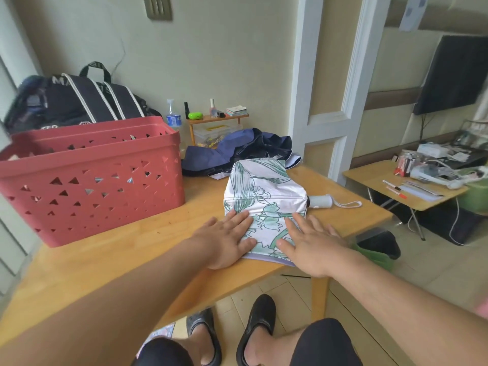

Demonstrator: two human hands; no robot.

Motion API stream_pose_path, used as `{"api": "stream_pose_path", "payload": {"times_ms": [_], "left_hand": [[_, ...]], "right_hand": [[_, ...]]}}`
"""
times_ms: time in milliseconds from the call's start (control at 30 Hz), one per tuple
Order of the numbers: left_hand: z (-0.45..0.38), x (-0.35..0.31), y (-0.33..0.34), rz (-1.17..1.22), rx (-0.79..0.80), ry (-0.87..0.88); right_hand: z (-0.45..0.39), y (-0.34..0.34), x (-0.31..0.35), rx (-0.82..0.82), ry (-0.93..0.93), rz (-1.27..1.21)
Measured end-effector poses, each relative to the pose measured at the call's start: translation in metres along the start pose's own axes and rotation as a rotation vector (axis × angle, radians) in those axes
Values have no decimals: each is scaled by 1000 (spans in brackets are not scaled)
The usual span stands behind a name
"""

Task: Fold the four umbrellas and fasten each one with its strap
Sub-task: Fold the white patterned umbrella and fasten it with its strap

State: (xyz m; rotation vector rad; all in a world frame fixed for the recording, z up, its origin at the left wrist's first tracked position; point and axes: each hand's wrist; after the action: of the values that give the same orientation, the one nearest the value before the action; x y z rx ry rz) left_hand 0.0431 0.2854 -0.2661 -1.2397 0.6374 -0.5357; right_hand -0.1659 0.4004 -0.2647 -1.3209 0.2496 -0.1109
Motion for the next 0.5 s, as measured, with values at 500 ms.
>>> {"api": "stream_pose_path", "payload": {"times_ms": [500], "left_hand": [[0,4,3,59,-12,8]], "right_hand": [[-7,1,-6,-58,-104,-30]]}}
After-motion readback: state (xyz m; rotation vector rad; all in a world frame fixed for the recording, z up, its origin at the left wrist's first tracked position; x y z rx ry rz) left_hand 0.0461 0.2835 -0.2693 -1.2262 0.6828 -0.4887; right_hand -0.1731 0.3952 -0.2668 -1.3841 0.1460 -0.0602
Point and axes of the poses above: each hand's wrist, its own z-axis away from the middle knuckle, its own y-axis out of the palm, x = y × z, and after that the axes turned 11 degrees about z, right-handed
